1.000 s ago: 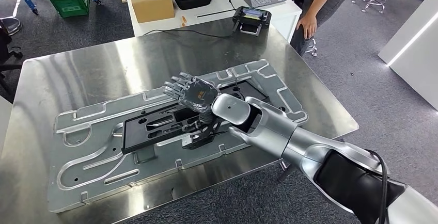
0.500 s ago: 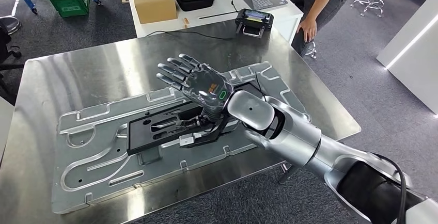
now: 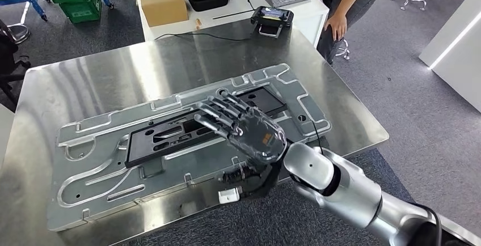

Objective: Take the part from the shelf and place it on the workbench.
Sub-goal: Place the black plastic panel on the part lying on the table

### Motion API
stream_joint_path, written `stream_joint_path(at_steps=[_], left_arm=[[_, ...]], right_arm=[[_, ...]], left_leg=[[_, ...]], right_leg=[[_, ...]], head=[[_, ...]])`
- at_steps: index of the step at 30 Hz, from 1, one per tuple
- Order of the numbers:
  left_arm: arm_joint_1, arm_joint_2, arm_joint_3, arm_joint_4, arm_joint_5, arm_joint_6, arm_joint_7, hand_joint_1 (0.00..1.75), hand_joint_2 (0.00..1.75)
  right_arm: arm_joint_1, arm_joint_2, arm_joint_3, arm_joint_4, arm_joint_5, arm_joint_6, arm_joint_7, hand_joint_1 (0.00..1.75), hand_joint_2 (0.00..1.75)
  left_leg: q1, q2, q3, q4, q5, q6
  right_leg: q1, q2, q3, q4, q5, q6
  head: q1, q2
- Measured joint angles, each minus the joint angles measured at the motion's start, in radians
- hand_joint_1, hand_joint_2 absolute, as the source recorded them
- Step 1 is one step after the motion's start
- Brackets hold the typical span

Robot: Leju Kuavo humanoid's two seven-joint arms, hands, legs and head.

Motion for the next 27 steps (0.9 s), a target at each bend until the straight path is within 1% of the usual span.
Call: stream_joint_path(at_steps=[1, 2, 3, 4, 6, 7, 8, 9, 10, 11, 12, 13, 14, 15, 16, 17, 18, 19, 20, 21, 22, 23, 24, 26, 27], left_arm=[[0.0, 0.0, 0.0, 0.0, -0.001, 0.003, 0.001, 0.0, 0.0], [0.0, 0.0, 0.0, -0.001, -0.001, 0.005, 0.001, 0.0, 0.0], [-0.001, 0.0, 0.0, -0.001, -0.002, 0.006, 0.001, 0.0, 0.0], [-0.002, 0.0, 0.0, -0.002, -0.003, 0.006, 0.001, 0.0, 0.0], [-0.005, 0.0, 0.0, -0.003, -0.004, 0.007, 0.002, 0.0, 0.0], [-0.006, 0.001, 0.0, -0.004, -0.004, 0.008, 0.002, 0.0, 0.0], [-0.007, 0.001, 0.0, -0.005, -0.004, 0.01, 0.002, 0.0, 0.0], [-0.008, 0.001, 0.0, -0.006, -0.004, 0.011, 0.002, 0.0, 0.0], [-0.007, 0.001, 0.0, -0.007, -0.005, 0.013, 0.002, 0.0, 0.0], [-0.008, 0.001, 0.001, -0.008, -0.005, 0.015, 0.002, 0.0, 0.0], [-0.008, 0.001, 0.001, -0.008, -0.005, 0.016, 0.003, 0.0, 0.0], [-0.008, 0.001, 0.002, -0.008, -0.006, 0.018, 0.004, 0.0, 0.0], [-0.008, 0.001, 0.002, -0.008, -0.007, 0.02, 0.005, 0.0, 0.0], [-0.008, 0.001, 0.002, -0.008, -0.008, 0.021, 0.006, 0.0, 0.0], [-0.007, 0.001, 0.003, -0.008, -0.009, 0.023, 0.008, 0.0, 0.0], [-0.007, 0.001, 0.003, -0.008, -0.011, 0.025, 0.009, 0.0, 0.0], [-0.007, 0.001, 0.004, -0.008, -0.013, 0.025, 0.011, 0.0, 0.0], [-0.007, 0.001, 0.004, -0.008, -0.014, 0.026, 0.013, 0.0, 0.0], [-0.007, 0.0, 0.005, -0.008, -0.015, 0.026, 0.015, 0.0, 0.0], [-0.007, 0.0, 0.007, -0.008, -0.015, 0.027, 0.017, 0.0, 0.0], [-0.008, -0.001, 0.008, -0.008, -0.015, 0.027, 0.019, 0.0, 0.0], [-0.008, -0.002, 0.01, -0.008, -0.015, 0.028, 0.02, 0.0, 0.0], [-0.008, -0.003, 0.011, -0.009, -0.015, 0.029, 0.02, 0.0, 0.0], [-0.007, -0.003, 0.013, -0.01, -0.015, 0.03, 0.021, 0.0, 0.0], [-0.006, -0.004, 0.015, -0.011, -0.015, 0.03, 0.021, 0.0, 0.0]], right_arm=[[0.024, -0.006, -0.005, -0.011, 0.002, -0.007, 0.001, 0.0, 0.0], [0.042, -0.011, -0.009, -0.02, 0.002, -0.009, 0.001, 0.0, 0.0], [0.056, -0.015, -0.012, -0.028, 0.002, -0.01, 0.001, 0.0, 0.0], [0.067, -0.019, -0.016, -0.035, 0.003, -0.01, 0.001, 0.0, 0.0], [0.079, -0.024, -0.024, -0.048, 0.004, -0.01, 0.0, 0.0, 0.0], [0.085, -0.027, -0.029, -0.054, 0.005, -0.012, 0.0, 0.0, 0.0], [0.092, -0.029, -0.035, -0.059, 0.005, -0.014, -0.001, 0.0, 0.0], [0.104, -0.032, -0.041, -0.064, 0.006, -0.018, -0.002, 0.0, 0.0], [0.12, -0.035, -0.049, -0.069, 0.008, -0.022, -0.003, 0.0, 0.0], [0.138, -0.038, -0.059, -0.074, 0.009, -0.027, -0.004, 0.0, 0.0], [0.156, -0.041, -0.071, -0.079, 0.011, -0.031, -0.004, 0.0, 0.0], [0.174, -0.045, -0.084, -0.081, 0.013, -0.034, -0.004, 0.0, 0.0], [0.191, -0.048, -0.097, -0.083, 0.014, -0.037, -0.002, 0.0, 0.0], [0.209, -0.05, -0.11, -0.084, 0.015, -0.038, -0.001, 0.0, 0.0], [0.229, -0.052, -0.122, -0.085, 0.015, -0.039, 0.0, 0.0, 0.0], [0.25, -0.053, -0.133, -0.085, 0.015, -0.039, 0.001, 0.0, 0.0], [0.268, -0.054, -0.142, -0.085, 0.015, -0.039, 0.001, 0.0, 0.0], [0.285, -0.055, -0.152, -0.085, 0.015, -0.039, 0.002, 0.0, 0.0], [0.298, -0.055, -0.161, -0.086, 0.015, -0.039, 0.002, 0.0, 0.0], [0.311, -0.056, -0.169, -0.086, 0.015, -0.039, 0.003, 0.0, 0.0], [0.325, -0.056, -0.178, -0.087, 0.015, -0.038, 0.004, 0.0, 0.0], [0.339, -0.056, -0.186, -0.088, 0.015, -0.037, 0.006, 0.0, 0.0], [0.353, -0.056, -0.194, -0.088, 0.014, -0.034, 0.008, 0.0, 0.0], [0.381, -0.056, -0.206, -0.087, 0.012, -0.027, 0.015, 0.0, 0.0], [0.392, -0.056, -0.211, -0.086, 0.011, -0.022, 0.018, 0.0, 0.0]], left_leg=[[0.001, 0.0, -0.013, 0.055, -0.028, -0.003], [0.002, 0.0, -0.012, 0.08, -0.036, -0.004], [0.002, 0.0, 0.01, 0.065, -0.025, -0.004], [0.002, 0.0, 0.052, 0.012, -0.001, -0.003], [0.0, 0.0, 0.148, -0.13, 0.034, 0.005], [-0.003, -0.001, 0.177, -0.176, 0.042, 0.009], [-0.006, -0.001, 0.189, -0.201, 0.043, 0.013], [-0.009, -0.002, 0.187, -0.204, 0.048, 0.017], [-0.009, -0.002, 0.182, -0.209, 0.057, 0.023], [-0.007, -0.001, 0.178, -0.217, 0.065, 0.03], [-0.004, 0.001, 0.172, -0.222, 0.076, 0.038], [-0.001, 0.003, 0.164, -0.227, 0.089, 0.045], [-0.001, 0.006, 0.153, -0.228, 0.1, 0.05], [-0.001, 0.007, 0.139, -0.228, 0.11, 0.053], [-0.001, 0.009, 0.123, -0.225, 0.121, 0.053], [-0.002, 0.009, 0.108, -0.222, 0.131, 0.053], [-0.002, 0.009, 0.092, -0.218, 0.139, 0.051], [-0.002, 0.009, 0.077, -0.214, 0.146, 0.049], [-0.002, 0.009, 0.066, -0.208, 0.152, 0.046], [-0.003, 0.009, 0.055, -0.202, 0.157, 0.042], [-0.004, 0.008, 0.049, -0.198, 0.162, 0.037], [-0.005, 0.008, 0.046, -0.195, 0.167, 0.032], [-0.006, 0.007, 0.045, -0.195, 0.174, 0.026], [-0.007, 0.006, 0.042, -0.197, 0.184, 0.014], [-0.007, 0.005, 0.033, -0.19, 0.173, 0.008]], right_leg=[[0.001, 0.0, -0.01, 0.003, 0.005, 0.0], [0.001, 0.0, -0.021, 0.007, 0.01, 0.001], [0.001, 0.0, -0.031, 0.011, 0.014, 0.002], [0.001, 0.001, -0.04, 0.015, 0.02, 0.005], [0.002, 0.003, -0.054, 0.022, 0.03, 0.012], [0.002, 0.003, -0.056, 0.023, 0.035, 0.018], [0.002, 0.002, -0.056, 0.023, 0.041, 0.024], [0.002, 0.002, -0.056, 0.02, 0.048, 0.031], [0.002, 0.001, -0.055, 0.016, 0.055, 0.038], [0.001, 0.002, -0.057, 0.018, 0.052, 0.045], [0.001, 0.003, -0.063, 0.029, 0.034, 0.05], [0.001, 0.004, -0.074, 0.059, -0.003, 0.054], [-0.001, 0.005, -0.09, 0.11, -0.056, 0.058], [-0.001, 0.004, -0.107, 0.172, -0.106, 0.062], [-0.001, 0.004, -0.118, 0.233, -0.139, 0.065], [-0.001, 0.004, -0.119, 0.274, -0.15, 0.068], [-0.001, 0.004, -0.103, 0.281, -0.138, 0.068], [-0.001, 0.004, -0.069, 0.252, -0.114, 0.067], [-0.001, 0.004, -0.019, 0.192, -0.092, 0.065], [0.001, 0.004, 0.037, 0.115, -0.085, 0.061], [0.004, 0.004, 0.079, 0.055, -0.085, 0.054], [0.007, 0.005, 0.106, 0.012, -0.091, 0.048], [0.01, 0.005, 0.113, -0.005, -0.095, 0.042], [0.006, 0.003, 0.099, -0.011, -0.08, 0.027], [0.003, 0.002, 0.09, -0.014, -0.069, 0.02]], head=[[0.0, 0.0], [0.0, 0.0], [0.0, 0.0], [0.0, 0.0], [0.0, 0.0], [0.0, 0.0], [0.0, 0.0], [0.0, 0.0], [0.0, 0.0], [0.0, 0.0], [0.001, 0.0], [0.001, 0.0], [0.001, 0.0], [0.002, 0.0], [0.001, 0.0], [0.001, 0.0], [0.001, 0.0], [0.001, 0.0], [0.001, 0.0], [0.001, 0.0], [0.001, 0.0], [0.001, 0.0], [0.001, 0.0], [0.002, 0.0], [0.001, 0.0]])
